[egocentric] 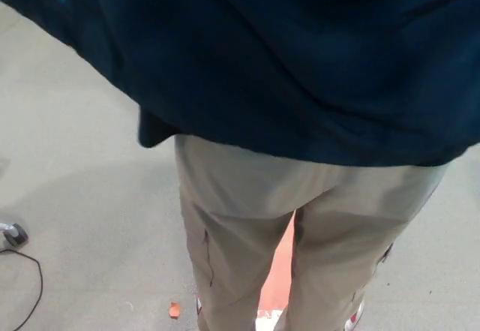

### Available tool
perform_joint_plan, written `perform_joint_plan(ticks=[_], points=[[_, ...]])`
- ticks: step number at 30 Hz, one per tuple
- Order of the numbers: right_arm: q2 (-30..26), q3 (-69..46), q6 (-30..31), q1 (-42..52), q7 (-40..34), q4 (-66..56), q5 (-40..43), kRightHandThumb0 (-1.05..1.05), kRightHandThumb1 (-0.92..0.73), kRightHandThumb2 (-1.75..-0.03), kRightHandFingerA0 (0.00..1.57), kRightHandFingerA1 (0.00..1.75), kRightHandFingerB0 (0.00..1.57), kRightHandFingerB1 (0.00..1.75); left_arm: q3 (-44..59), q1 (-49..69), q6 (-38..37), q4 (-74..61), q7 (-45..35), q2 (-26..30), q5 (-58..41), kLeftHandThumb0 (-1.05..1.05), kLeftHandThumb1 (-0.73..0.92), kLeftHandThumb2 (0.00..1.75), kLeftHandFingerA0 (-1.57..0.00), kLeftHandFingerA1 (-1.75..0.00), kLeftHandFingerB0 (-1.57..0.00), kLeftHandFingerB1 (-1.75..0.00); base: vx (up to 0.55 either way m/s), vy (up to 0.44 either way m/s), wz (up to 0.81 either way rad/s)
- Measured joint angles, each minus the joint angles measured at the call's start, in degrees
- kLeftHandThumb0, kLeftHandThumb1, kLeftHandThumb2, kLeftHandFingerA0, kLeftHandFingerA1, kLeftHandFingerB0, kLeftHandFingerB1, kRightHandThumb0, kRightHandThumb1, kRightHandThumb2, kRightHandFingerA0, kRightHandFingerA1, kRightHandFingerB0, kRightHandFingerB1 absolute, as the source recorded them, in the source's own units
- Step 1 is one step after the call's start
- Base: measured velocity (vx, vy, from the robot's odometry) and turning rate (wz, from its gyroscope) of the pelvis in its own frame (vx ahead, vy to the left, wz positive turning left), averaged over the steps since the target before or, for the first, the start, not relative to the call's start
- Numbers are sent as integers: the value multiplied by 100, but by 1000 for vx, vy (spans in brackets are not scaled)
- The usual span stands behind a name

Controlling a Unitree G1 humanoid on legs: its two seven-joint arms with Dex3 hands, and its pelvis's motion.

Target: A person hands a coat to the robot and the robot grabs it with both hands and holds it while the person wears the coat.

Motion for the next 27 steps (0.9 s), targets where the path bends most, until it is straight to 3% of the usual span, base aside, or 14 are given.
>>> perform_joint_plan(ticks=[1, 2, 5, 7, 9, 10, 11, 13, 14, 15, 17, 22, 23, 27], points=[[5, -26, 0, 6, 22, 0, 14, -71, -75, -63, 41, 70, 6, 22, 43, 20, -1, 0, -19, -1, -20, -59, 81, 65, -21, -41, -24, -28, 0, 0, 0], [7, -39, 3, 9, 43, 0, 21, -94, -67, -100, 0, 5, 0, 3, 65, 31, -1, 0, -26, -2, -30, -95, 78, 106, 0, -4, 0, -8, 0, 0, 0], [-11, -194, 78, 11, 308, 2, 92, -98, -71, -103, 0, 5, 0, 0, 314, 144, 21, -1, -94, -52, -138, -105, 85, 112, 0, -2, 0, 0, 0, 0, 0], [-34, -285, 110, 11, 439, 0, 131, -103, -78, -109, 0, 10, 0, 0, 474, 187, 48, -5, -177, -112, -231, -99, 86, 118, 0, -20, 0, -7, 0, 0, 0], [-59, -405, 109, 17, 507, -25, 195, -103, -80, -110, 0, 10, 0, 0, 617, 230, 115, -26, -255, -173, -309, -105, 87, 113, 0, -12, 0, -3, 0, 0, 0], [-78, -491, 85, 51, 513, -65, 247, -105, -80, -110, 0, 10, 0, 0, 761, 276, 125, -55, -298, -188, -380, -85, 92, 74, 0, 0, 0, 0, 0, 0, 0], [-90, -543, 62, 79, 513, -93, 281, -105, -80, -110, 0, 10, 0, 0, 855, 310, 125, -77, -327, -199, -441, -85, 92, 74, 0, 0, 0, 0, 0, 0, 0], [-114, -711, -11, 142, 509, -168, 379, -105, -85, -113, 0, 9, 0, 0, 995, 381, 147, -124, -363, -206, -528, -87, 82, 108, 0, -1, 0, 0, 0, 0, 0], [-136, -759, -52, 178, 484, -217, 409, -105, -85, -113, 0, 9, 0, 0, 1016, 419, 174, -158, -361, -197, -538, -87, 82, 108, 0, -1, 0, 0, 0, 0, 0], [-175, -819, -123, 236, 430, -281, 445, -105, -84, -114, 0, 9, 0, 0, 1039, 481, 204, -209, -343, -178, -544, -83, 92, 87, 0, 0, 0, 0, 0, 0, 0], [-241, -922, -272, 357, 336, -410, 519, -103, -84, -110, 0, 8, 0, 0, 1093, 600, 250, -316, -306, -133, -565, -82, 92, 97, 0, 0, 0, -2, 0, 0, 0], [-369, -1184, -728, 823, 174, -1019, 693, -96, -80, -106, 0, 7, 0, 0, 1398, 1142, 341, -1054, -148, 56, -687, -78, 92, 87, 0, 0, 0, -2, 0, 0, 0], [-396, -1219, -806, 935, 147, -1168, 720, -96, -80, -106, 0, 7, 0, 0, 1460, 1298, 377, -1289, -134, 94, -700, -77, 92, 97, 0, 0, 0, -6, 0, 0, 0], [-481, -1382, -969, 1414, 116, -1772, 771, -100, -81, -107, 0, 8, 0, 0, 1733, 1998, 391, -2287, -131, 295, -721, -72, 92, 93, 0, 0, 0, -12, 0, 0, 0]])
